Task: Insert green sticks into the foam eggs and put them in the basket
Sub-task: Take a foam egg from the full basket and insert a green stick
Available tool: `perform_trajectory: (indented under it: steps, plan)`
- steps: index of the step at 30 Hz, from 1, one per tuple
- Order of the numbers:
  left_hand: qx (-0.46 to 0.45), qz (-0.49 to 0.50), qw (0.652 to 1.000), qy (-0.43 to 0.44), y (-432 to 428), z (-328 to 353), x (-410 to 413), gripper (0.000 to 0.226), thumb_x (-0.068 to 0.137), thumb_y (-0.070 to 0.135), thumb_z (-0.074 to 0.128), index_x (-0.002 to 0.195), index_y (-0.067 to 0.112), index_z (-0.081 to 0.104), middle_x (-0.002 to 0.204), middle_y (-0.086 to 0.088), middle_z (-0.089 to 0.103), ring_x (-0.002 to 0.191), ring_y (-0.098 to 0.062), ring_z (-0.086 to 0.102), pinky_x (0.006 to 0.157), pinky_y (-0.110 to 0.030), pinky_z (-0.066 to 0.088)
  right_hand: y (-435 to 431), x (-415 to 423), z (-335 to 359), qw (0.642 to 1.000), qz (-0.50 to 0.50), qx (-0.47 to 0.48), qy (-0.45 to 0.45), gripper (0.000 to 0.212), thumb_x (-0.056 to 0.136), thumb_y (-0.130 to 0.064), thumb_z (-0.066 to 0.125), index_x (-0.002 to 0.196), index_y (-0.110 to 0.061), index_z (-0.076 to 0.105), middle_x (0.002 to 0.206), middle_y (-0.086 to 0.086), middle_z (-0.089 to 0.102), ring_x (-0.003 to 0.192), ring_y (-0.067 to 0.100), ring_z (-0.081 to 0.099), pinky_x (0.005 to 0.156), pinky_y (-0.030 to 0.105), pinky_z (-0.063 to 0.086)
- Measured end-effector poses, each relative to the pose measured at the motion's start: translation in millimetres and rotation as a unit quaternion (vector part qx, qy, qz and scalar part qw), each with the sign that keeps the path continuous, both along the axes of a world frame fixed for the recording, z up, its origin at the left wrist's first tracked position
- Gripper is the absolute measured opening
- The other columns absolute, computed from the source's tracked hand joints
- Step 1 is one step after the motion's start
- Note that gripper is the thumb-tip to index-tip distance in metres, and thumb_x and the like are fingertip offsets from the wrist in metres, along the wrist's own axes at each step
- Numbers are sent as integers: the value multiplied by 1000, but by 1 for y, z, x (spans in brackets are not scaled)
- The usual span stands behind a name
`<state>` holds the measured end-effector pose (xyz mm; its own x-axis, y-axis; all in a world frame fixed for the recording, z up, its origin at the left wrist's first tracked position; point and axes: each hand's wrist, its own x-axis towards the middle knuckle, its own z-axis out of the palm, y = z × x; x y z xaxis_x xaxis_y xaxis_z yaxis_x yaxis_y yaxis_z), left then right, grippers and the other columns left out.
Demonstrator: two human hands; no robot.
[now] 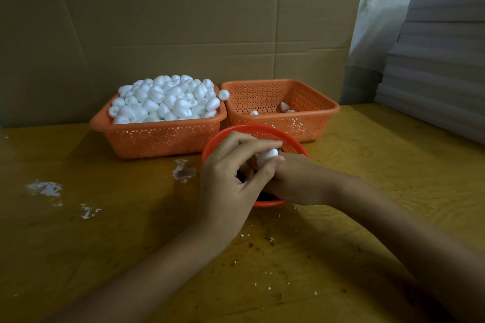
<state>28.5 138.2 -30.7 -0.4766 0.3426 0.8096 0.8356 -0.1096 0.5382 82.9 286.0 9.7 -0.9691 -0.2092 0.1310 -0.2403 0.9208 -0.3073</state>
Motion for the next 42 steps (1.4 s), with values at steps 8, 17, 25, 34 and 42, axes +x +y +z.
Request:
perform_trajectory:
  steps: [8,17,25,34,42]
  plan:
    - [14,-43,995,-91,1,2,-6,14,94,23,79,108,20,79,93,7,69,78,-23,68,61,-38,55,3,-3,-1,1000,-1,-5,-16,28,107,-20,54,133,-12,60,138,0,59,118,20,62,96,50,51]
    - [60,-90,976,-188,0,8,-10,17,103,16,64,116,12,73,92,-5,74,70,-21,68,61,-35,59,13,-12,-5,977,-99,-137,133,17,101,-22,63,102,-5,68,101,7,64,95,20,59,82,34,46]
    - [96,-87,965,-228,-2,14,-20,14,106,14,61,114,15,72,95,-8,77,72,-13,63,69,-24,55,19,-6,2,884,-85,-443,125,17,101,-18,64,96,-7,77,81,6,67,73,16,57,69,24,48]
    - [113,-87,952,-269,0,14,-26,22,109,8,52,119,9,71,102,-9,78,94,-26,76,79,-29,59,33,-4,4,863,-33,-501,54,25,101,-5,59,120,-11,74,98,2,79,86,10,70,82,20,58]
    - [117,-74,949,-283,-1,16,-26,21,109,11,54,121,11,72,98,-7,78,93,-24,77,82,-30,60,34,-5,4,858,-24,-509,61,17,100,-6,63,116,0,64,102,12,79,84,21,74,79,27,62]
